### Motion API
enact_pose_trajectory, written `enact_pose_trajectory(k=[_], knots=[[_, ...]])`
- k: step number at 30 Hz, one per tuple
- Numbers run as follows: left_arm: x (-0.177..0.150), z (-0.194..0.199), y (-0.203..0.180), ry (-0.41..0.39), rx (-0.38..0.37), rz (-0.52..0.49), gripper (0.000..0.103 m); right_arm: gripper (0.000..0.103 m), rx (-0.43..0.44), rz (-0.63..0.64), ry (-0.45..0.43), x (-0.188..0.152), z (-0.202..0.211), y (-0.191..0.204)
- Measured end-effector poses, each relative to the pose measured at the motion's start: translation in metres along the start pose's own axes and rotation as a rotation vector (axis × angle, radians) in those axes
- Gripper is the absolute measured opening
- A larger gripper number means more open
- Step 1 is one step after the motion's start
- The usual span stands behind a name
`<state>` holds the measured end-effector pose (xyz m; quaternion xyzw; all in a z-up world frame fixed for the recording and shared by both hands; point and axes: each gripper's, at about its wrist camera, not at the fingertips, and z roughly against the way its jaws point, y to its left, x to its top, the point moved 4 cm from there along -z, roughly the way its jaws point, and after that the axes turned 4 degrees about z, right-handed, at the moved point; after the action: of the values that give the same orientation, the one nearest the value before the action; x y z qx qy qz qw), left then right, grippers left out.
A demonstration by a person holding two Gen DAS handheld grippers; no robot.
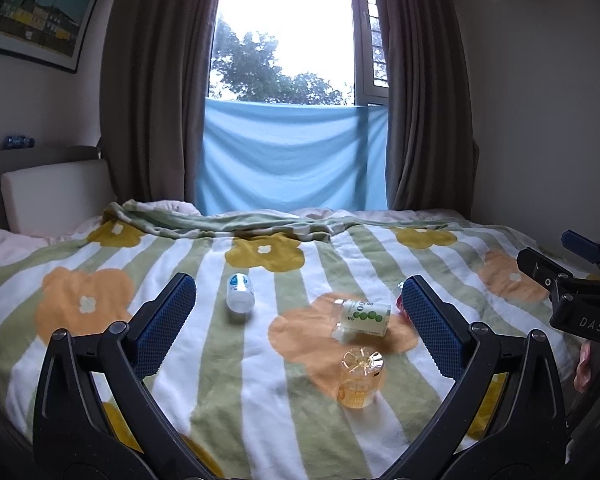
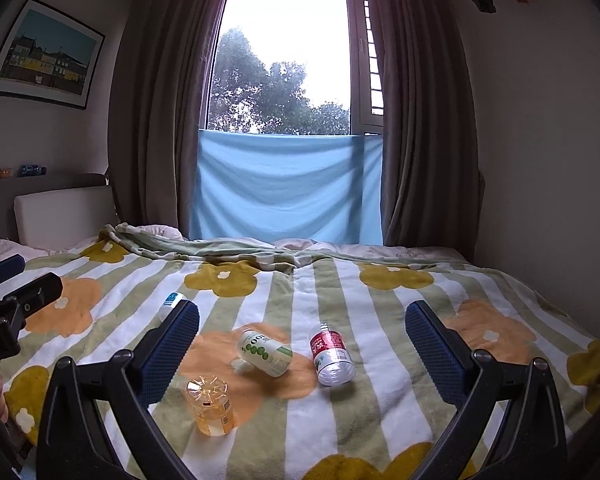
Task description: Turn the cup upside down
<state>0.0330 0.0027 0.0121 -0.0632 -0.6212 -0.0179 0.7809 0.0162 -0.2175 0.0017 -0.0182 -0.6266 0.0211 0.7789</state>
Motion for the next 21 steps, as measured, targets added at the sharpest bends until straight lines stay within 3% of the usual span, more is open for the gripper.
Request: enact_pose_trajectory(k=[21], knots=[[-0.0020, -0.0026, -0.0056, -0.007, -0.006, -0.005, 0.103, 0.103, 0.009, -0.027, 0.005, -0.0020, -0.0021, -0.0025]])
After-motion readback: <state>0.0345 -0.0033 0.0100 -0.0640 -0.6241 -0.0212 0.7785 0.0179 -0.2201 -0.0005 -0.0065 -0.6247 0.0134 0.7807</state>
